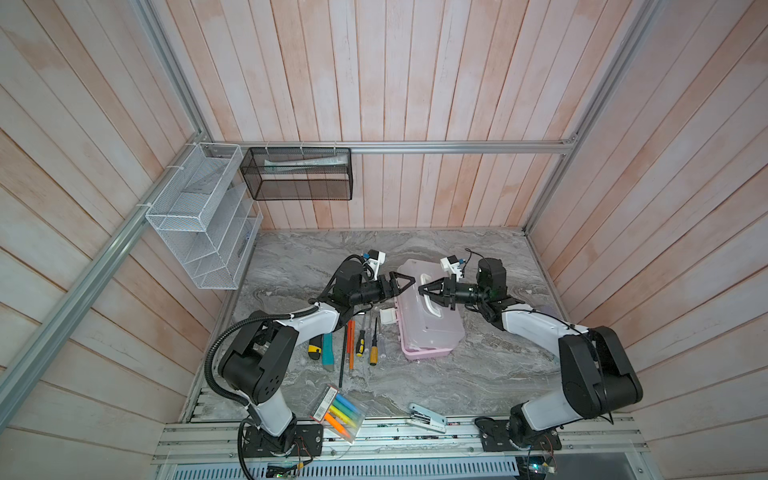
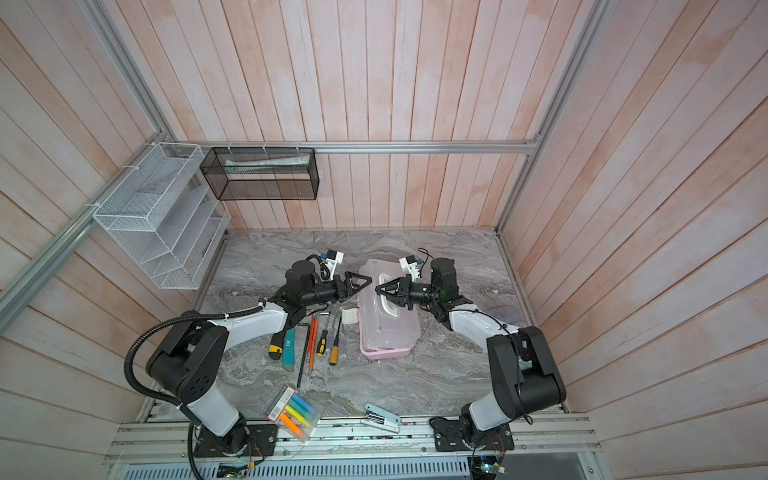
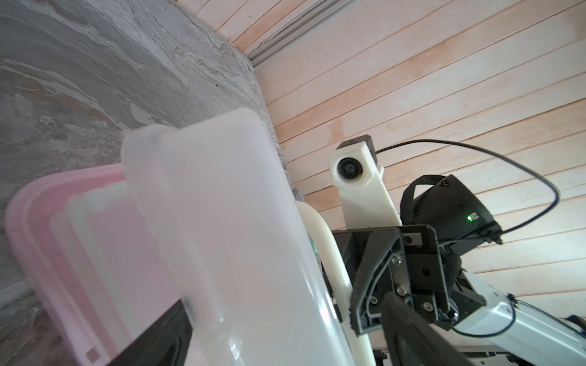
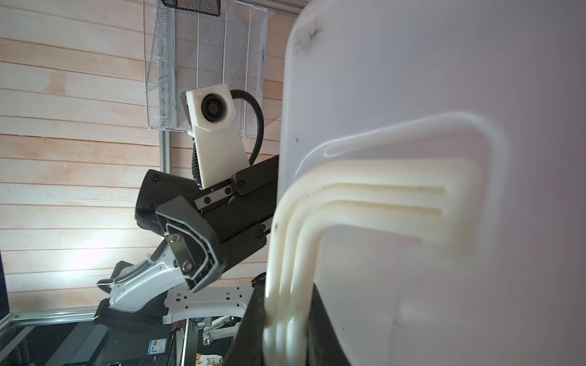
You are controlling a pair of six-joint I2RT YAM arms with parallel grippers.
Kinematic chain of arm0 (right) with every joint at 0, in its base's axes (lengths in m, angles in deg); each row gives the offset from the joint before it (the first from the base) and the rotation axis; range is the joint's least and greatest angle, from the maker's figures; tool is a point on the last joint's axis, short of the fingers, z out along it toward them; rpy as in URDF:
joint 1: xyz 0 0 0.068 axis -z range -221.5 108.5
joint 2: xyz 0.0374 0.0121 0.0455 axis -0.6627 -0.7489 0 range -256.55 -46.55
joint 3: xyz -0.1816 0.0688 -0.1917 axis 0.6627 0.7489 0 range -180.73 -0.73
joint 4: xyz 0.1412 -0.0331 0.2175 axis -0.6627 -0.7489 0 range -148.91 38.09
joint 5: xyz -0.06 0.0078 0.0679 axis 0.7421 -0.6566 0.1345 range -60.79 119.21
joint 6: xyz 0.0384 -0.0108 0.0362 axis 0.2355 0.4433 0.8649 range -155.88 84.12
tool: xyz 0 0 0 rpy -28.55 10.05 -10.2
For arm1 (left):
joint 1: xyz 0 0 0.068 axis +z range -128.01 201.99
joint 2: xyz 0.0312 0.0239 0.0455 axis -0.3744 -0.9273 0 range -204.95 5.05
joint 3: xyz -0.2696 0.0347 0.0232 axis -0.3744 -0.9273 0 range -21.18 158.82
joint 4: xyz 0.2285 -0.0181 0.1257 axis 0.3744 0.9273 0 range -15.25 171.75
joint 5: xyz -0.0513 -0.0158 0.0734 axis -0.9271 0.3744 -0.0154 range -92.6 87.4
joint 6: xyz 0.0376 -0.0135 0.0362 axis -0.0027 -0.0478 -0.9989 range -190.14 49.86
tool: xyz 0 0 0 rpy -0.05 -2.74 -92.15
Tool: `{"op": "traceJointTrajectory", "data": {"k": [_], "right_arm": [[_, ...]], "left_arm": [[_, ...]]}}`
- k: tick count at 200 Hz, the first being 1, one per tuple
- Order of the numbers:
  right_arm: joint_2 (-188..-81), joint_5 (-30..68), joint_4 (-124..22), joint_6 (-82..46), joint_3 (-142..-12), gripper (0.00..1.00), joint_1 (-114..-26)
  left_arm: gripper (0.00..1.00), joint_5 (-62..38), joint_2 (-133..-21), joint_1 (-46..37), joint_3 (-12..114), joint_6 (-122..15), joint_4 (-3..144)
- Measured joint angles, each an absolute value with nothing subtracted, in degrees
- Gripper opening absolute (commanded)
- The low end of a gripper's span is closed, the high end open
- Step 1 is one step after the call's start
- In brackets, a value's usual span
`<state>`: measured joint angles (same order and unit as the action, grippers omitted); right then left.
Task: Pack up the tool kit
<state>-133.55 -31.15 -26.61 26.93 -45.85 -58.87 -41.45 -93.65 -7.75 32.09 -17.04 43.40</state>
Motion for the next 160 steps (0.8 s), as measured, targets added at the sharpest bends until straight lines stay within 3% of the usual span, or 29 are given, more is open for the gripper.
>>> {"op": "traceJointTrajectory", "data": {"k": [28,89,160], "right_arm": [[-133.9,-31.3,-26.9,26.2,-45.9,0.00,-58.9],[-132.2,-28.7,-34.1,18.4,-48.0,0.58,-58.6],[-123.1,-20.5,-41.1,13.4,-47.2,0.67,-56.1]], "left_arm": [[0.93,-42.7,-95.5,-8.1,32.9,-16.3,42.2],[0.93,-42.7,-95.8,-8.6,33.6,-15.9,42.8],[0.93,-42.7,-95.8,-10.8,38.1,-16.6,44.2]]}}
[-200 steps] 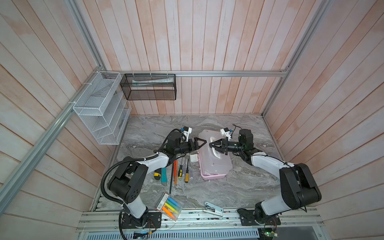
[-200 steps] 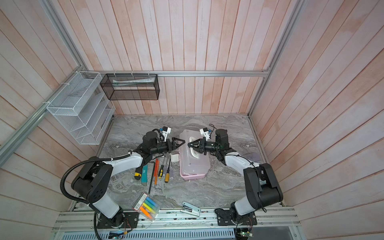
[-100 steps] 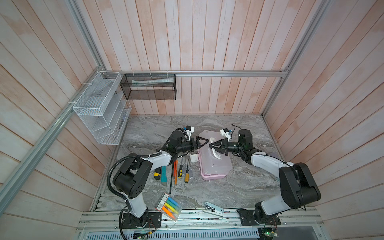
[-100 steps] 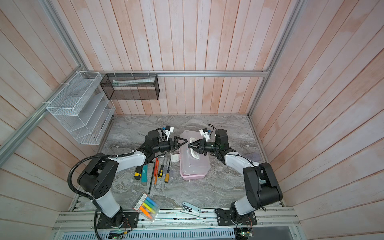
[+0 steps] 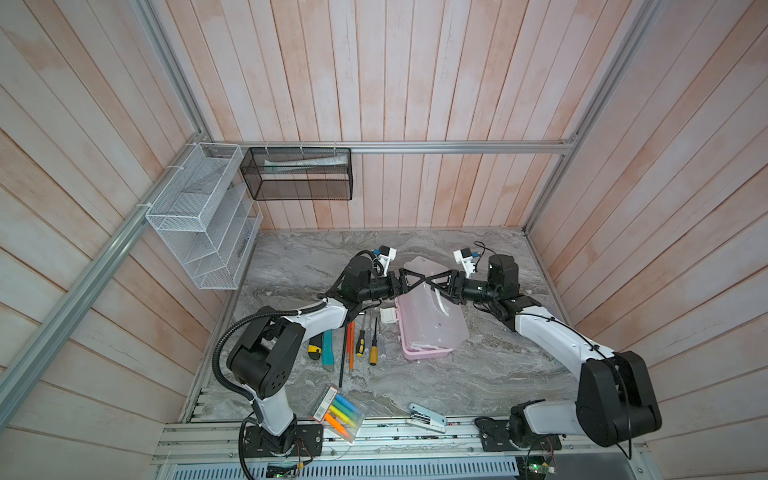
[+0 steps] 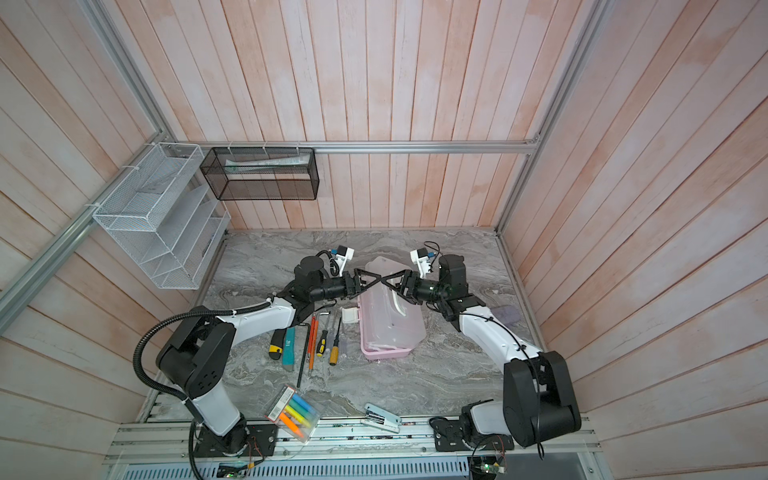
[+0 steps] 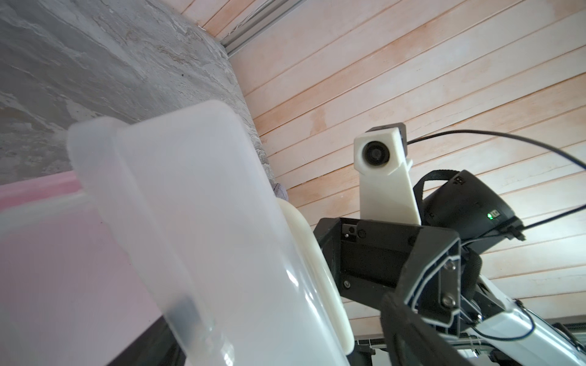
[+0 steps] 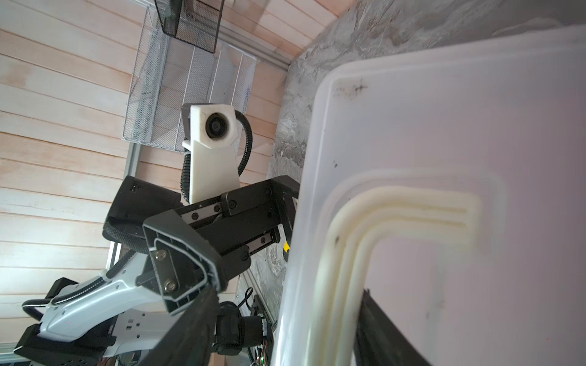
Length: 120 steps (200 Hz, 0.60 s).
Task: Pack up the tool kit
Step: 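Lift the clear lid upward with the left gripper while the right releases the handle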
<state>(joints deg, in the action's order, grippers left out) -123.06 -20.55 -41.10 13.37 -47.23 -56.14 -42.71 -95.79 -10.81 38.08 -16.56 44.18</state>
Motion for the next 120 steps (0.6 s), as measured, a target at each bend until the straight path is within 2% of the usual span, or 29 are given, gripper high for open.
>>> {"op": "traceJointTrajectory", "data": {"k": [64,91,120], "right_arm": [[-105.4,-12.5,-46.4,13.8,-41.0,0.68,-44.1],[-101.8,-9.9,-48.9,13.7,-38.8,0.68,-39.6],[-99.4,-7.0,-51.7,12.8,-38.0,0.68,-38.8]], "left_arm": [[0.93,-42.8,-99.7,-13.5,46.9,-17.4,47.0],[0.93,-42.8,-103.0,-15.0,52.0,-17.7,48.8],[0.93,-42.8,-106.0,-16.6,57.4,-18.4,51.8]]}}
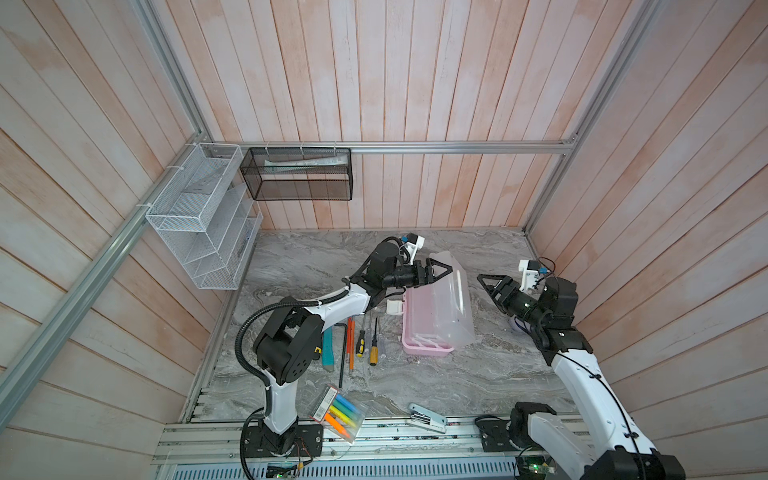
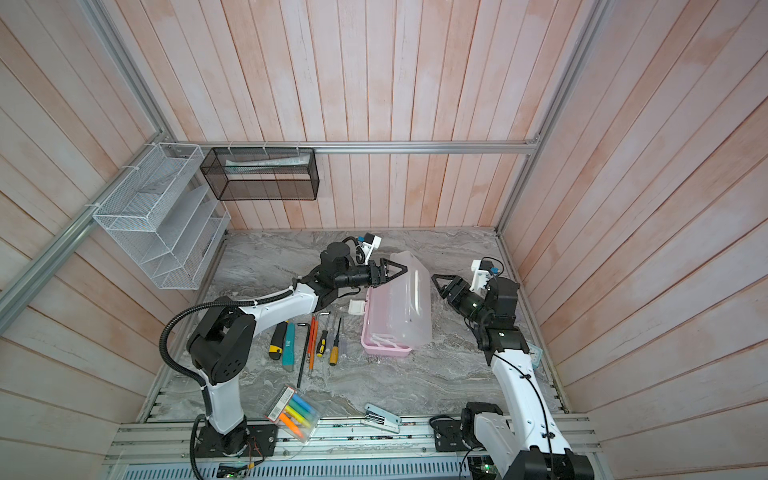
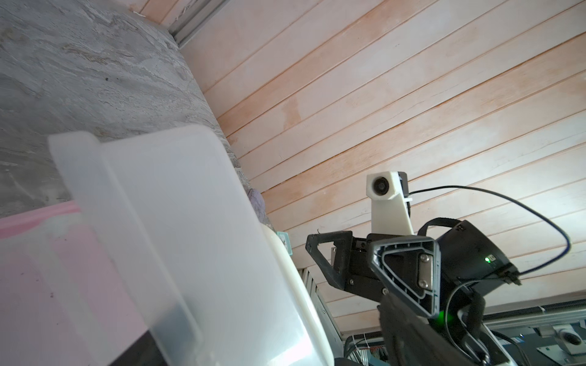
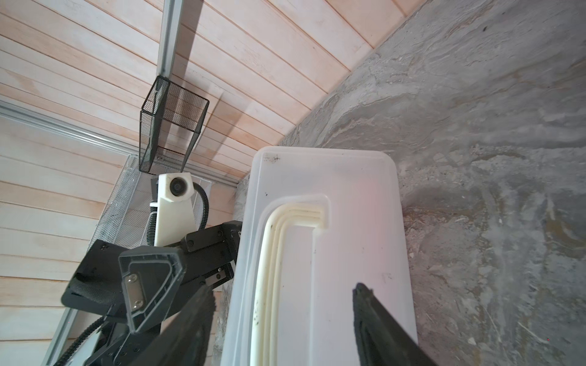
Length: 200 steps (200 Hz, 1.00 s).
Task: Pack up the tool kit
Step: 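Lift the clear lid upward with the left gripper while the right releases the handle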
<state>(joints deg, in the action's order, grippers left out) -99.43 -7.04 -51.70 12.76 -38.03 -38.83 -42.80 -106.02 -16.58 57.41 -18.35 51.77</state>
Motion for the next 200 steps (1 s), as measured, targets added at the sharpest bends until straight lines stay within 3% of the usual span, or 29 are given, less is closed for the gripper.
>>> {"op": "traceJointTrajectory", "data": {"k": [148,200], "right_arm": [[-92.0,13.5,-68.4,-0.2,-46.7,0.70,-38.8],[-93.5,13.9,-69.1,-0.4,-46.7,0.70,-38.8]], "left_arm": [[0.93,-39.8,-115.3,-25.0,78.5,-22.0,65.6],[0.96,-37.7,-112.4,-24.6,71.8,-24.4,67.2]]}}
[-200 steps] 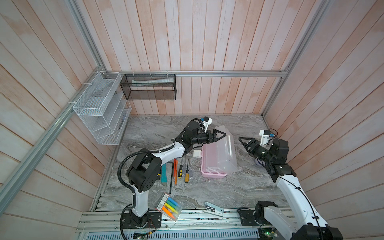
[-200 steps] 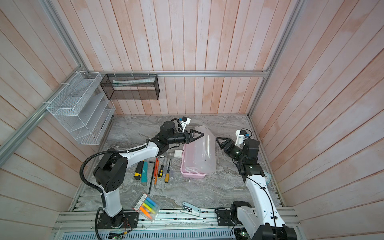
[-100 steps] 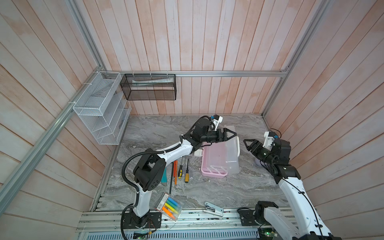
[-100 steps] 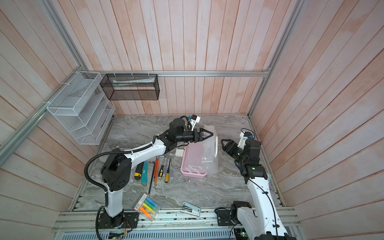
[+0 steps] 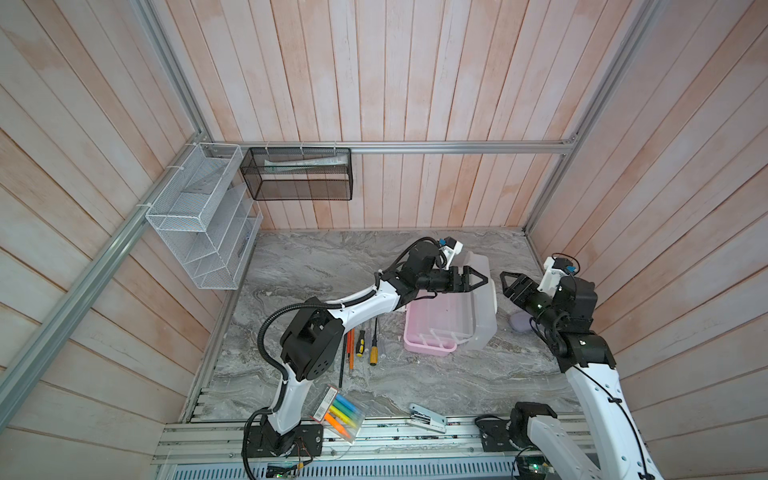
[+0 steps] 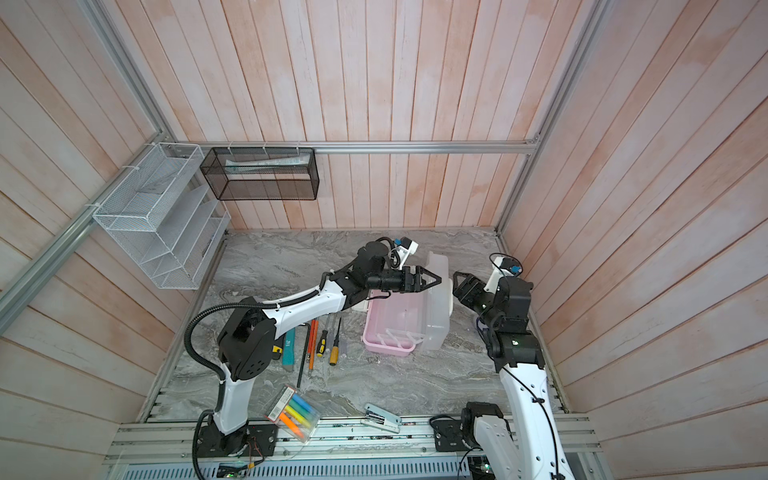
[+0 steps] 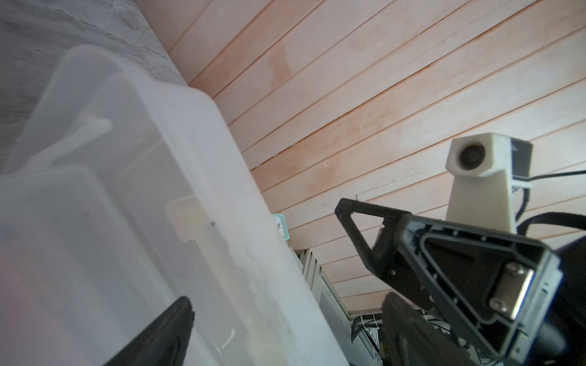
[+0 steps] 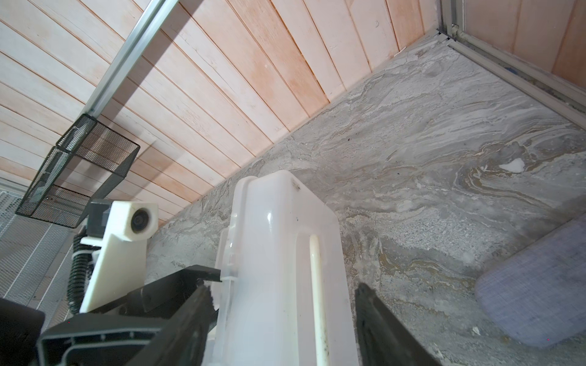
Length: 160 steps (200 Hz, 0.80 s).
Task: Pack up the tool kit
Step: 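Lift the clear lid upward with the left gripper while the right releases the handle, then push the clear lid back open with both grippers, exposing the pink tray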
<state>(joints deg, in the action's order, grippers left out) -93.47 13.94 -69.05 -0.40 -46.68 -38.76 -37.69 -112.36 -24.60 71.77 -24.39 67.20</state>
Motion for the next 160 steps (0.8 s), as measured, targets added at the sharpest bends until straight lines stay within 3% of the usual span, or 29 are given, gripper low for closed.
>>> {"op": "traceJointTrajectory", "data": {"k": [45,77,106,160], "right_arm": [[-97.1,13.3,-69.1,-1.8,-46.7,0.75,-39.7],[-99.8,18.2,-70.6,-4.2,-49.5,0.80,-48.0],[-102.8,24.3,-71.4,-6.4,-53.8,0.79,-55.7],[-108.9,30.3,-72.7,-9.5,-57.4,0.77,-58.3]], "left_arm": [[0.95,-35.1,-106.5,-19.4,66.3,-26.0,67.8],[0.96,-32.5,-100.3,-16.2,61.4,-28.2,68.1],[0.95,-28.1,-96.1,-14.7,57.6,-31.2,69.7],[0.93,-20.0,-96.3,-14.3,53.3,-34.7,75.2]]}}
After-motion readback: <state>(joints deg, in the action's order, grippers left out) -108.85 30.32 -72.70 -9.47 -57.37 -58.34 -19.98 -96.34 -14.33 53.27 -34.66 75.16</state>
